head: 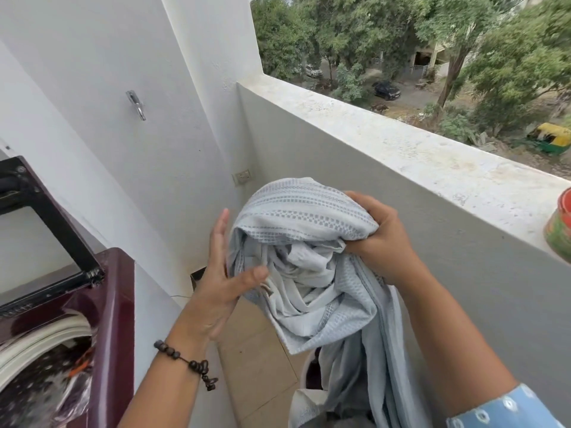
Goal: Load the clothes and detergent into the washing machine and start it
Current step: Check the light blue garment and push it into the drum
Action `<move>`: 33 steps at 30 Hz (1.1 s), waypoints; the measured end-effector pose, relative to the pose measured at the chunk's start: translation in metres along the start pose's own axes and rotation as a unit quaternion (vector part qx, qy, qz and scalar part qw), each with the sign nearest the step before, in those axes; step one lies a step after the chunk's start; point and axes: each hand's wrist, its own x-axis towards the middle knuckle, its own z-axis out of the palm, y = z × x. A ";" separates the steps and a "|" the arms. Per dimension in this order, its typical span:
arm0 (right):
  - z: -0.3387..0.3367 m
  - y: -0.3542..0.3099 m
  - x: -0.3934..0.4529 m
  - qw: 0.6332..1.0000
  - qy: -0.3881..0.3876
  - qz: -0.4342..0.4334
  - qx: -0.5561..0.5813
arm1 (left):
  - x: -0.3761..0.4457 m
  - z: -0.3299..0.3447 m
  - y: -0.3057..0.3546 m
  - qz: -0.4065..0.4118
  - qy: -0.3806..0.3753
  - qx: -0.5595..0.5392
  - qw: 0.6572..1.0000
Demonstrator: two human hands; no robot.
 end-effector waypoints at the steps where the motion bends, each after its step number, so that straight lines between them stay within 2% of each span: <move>1: -0.001 -0.002 0.001 0.998 -0.009 -0.015 -0.059 | 0.001 -0.006 0.009 0.015 -0.008 0.062 0.998; 4: 0.003 -0.008 0.001 0.979 -0.065 -0.042 -0.190 | 0.003 -0.006 0.038 0.045 -0.041 0.257 0.964; 5: 0.006 -0.010 0.001 0.971 -0.087 -0.049 -0.218 | 0.004 0.000 0.044 0.051 -0.058 0.333 0.940; 8: 0.020 -0.020 -0.002 0.951 -0.138 -0.089 -0.262 | 0.008 0.021 0.047 0.041 -0.113 0.540 0.833; 9: 0.023 -0.024 -0.003 0.948 -0.146 -0.100 -0.266 | 0.010 0.027 0.044 0.039 -0.122 0.555 0.822; 11: 0.025 -0.031 -0.004 0.945 -0.135 -0.117 -0.274 | 0.014 0.031 0.034 0.068 -0.105 0.518 0.846; 14: 0.023 -0.040 -0.008 0.945 -0.118 -0.117 -0.282 | 0.012 0.032 0.017 0.155 -0.036 0.446 0.881; 16: 0.020 -0.046 -0.011 0.946 -0.133 -0.093 -0.279 | 0.009 0.032 0.011 0.170 0.006 0.376 0.911; 19: 0.005 -0.052 -0.017 0.944 -0.170 -0.040 -0.279 | 0.009 0.027 0.012 0.170 0.023 0.289 0.942; 22: -0.012 -0.054 -0.023 0.945 -0.188 0.046 -0.263 | 0.010 0.018 0.021 0.197 0.036 0.235 0.951; 25: -0.022 -0.043 -0.029 0.954 -0.205 0.107 -0.192 | 0.012 0.010 0.030 0.226 0.051 0.157 0.960; 30: -0.014 -0.030 -0.034 0.956 -0.250 0.127 -0.088 | 0.015 0.015 0.039 0.234 0.067 0.018 0.970; 33: -0.009 -0.030 -0.031 0.964 -0.219 0.136 -0.067 | 0.015 0.023 0.039 0.210 0.067 -0.043 0.974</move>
